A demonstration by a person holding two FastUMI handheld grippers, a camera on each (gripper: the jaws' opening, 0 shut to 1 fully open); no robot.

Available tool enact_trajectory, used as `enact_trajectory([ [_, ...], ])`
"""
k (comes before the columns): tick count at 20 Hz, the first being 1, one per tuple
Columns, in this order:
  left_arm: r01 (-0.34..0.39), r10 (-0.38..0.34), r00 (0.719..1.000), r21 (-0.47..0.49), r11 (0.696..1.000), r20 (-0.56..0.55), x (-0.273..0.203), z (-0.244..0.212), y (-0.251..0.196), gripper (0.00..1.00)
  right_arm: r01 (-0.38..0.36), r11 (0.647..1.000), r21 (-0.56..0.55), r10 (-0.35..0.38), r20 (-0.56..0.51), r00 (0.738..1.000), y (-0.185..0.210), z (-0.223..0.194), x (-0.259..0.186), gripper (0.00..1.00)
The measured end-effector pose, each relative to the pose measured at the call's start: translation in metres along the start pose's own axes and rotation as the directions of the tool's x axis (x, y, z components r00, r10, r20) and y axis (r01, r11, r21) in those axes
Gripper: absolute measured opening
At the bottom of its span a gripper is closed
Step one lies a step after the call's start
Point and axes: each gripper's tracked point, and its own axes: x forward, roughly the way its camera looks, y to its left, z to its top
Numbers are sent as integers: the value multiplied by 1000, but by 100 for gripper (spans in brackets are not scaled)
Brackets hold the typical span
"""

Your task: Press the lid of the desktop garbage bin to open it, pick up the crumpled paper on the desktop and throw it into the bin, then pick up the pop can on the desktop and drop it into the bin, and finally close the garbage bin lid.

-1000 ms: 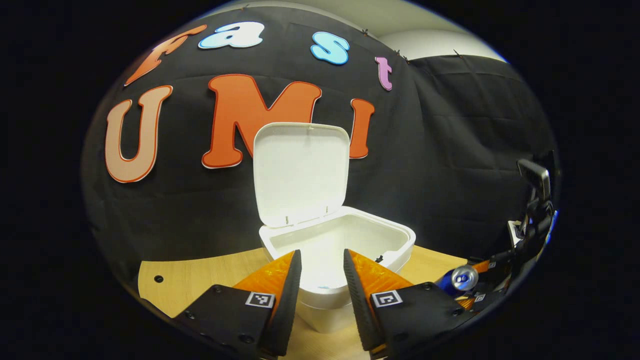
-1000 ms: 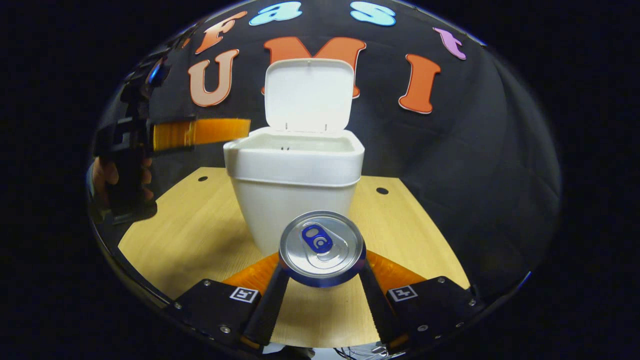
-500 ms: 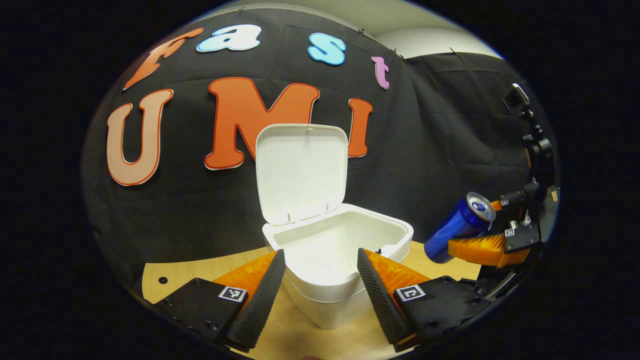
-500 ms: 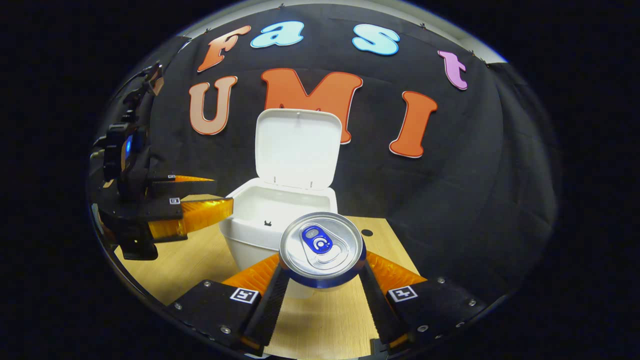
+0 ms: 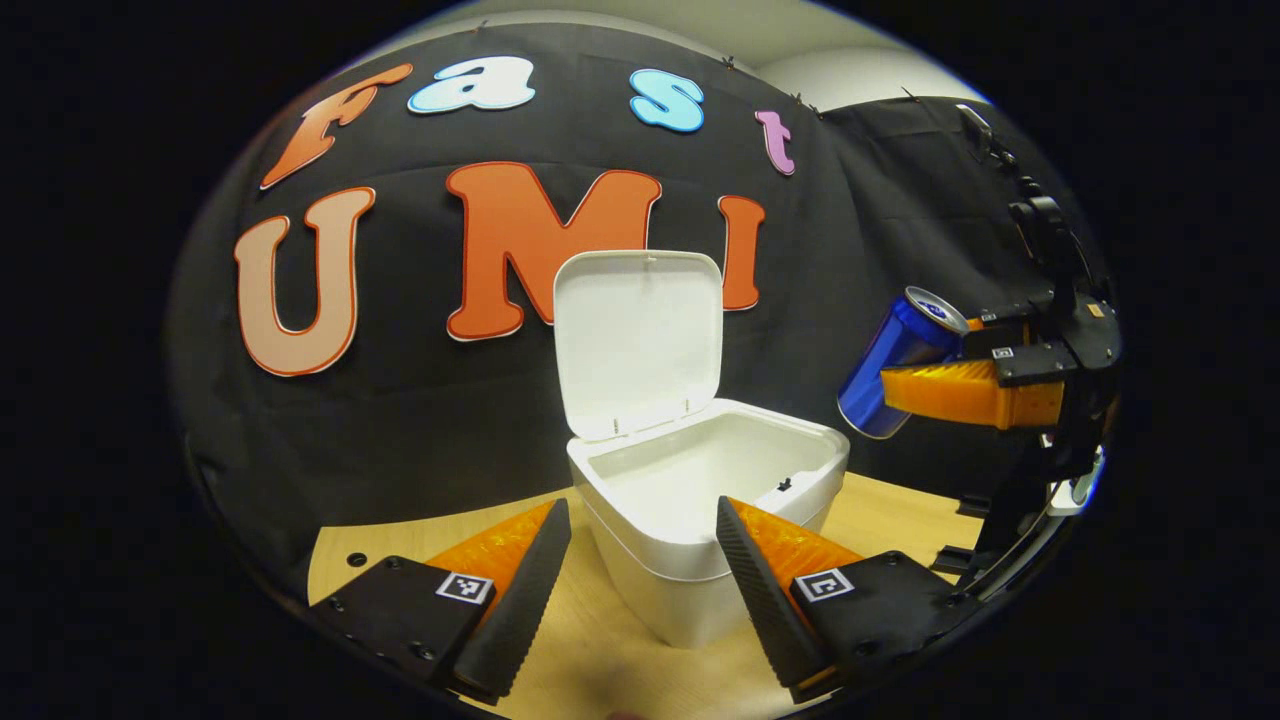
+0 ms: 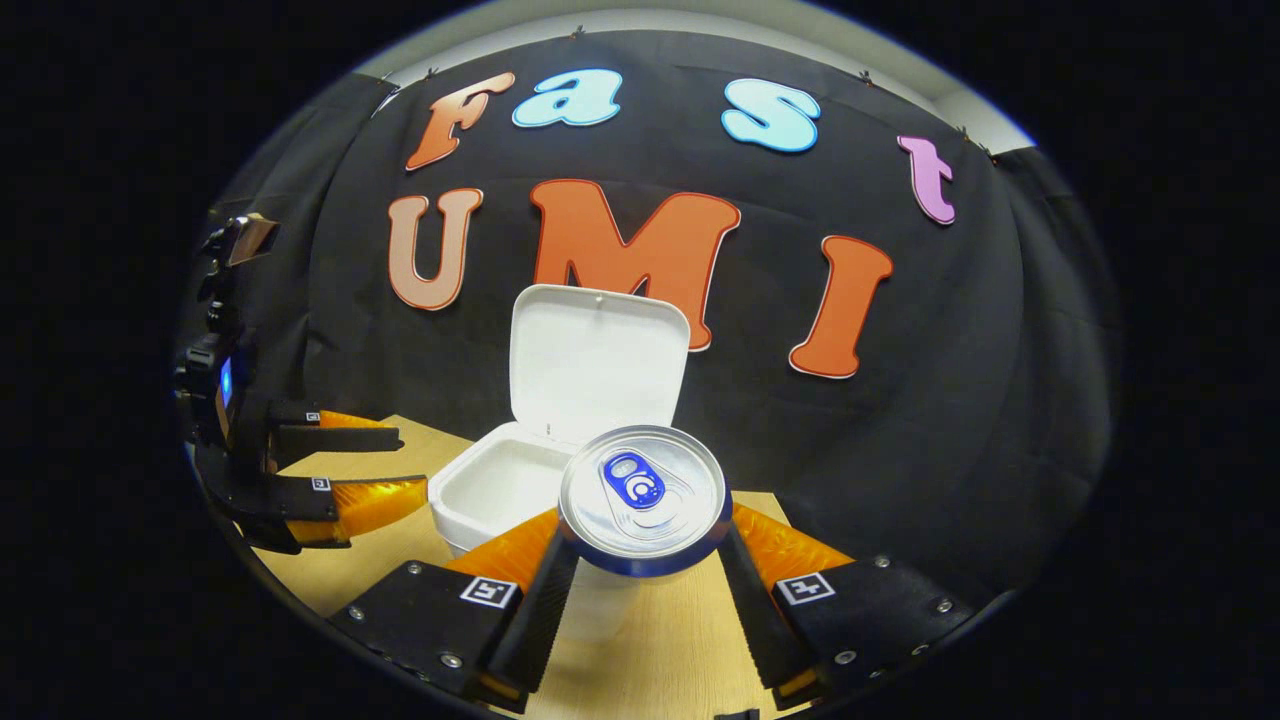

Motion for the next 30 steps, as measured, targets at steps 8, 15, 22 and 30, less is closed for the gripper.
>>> enact_trajectory([
  [8,-66,66,998,-16,998,3,-6,-1,13,92,-64,997,-34,64,1,998,12,-1,33,79],
  [15,-137,137,991,-39,990,-4,-12,-3,25,96,-119,992,-33,118,-40,992,23,-15,55,80],
  [22,-198,197,980,-29,980,-34,-24,-13,36,94,-176,983,-44,172,-79,982,35,-31,67,79],
  [30,-251,249,966,-10,968,-71,-36,-26,43,94,-219,973,-65,210,-121,970,48,-44,79,79],
])
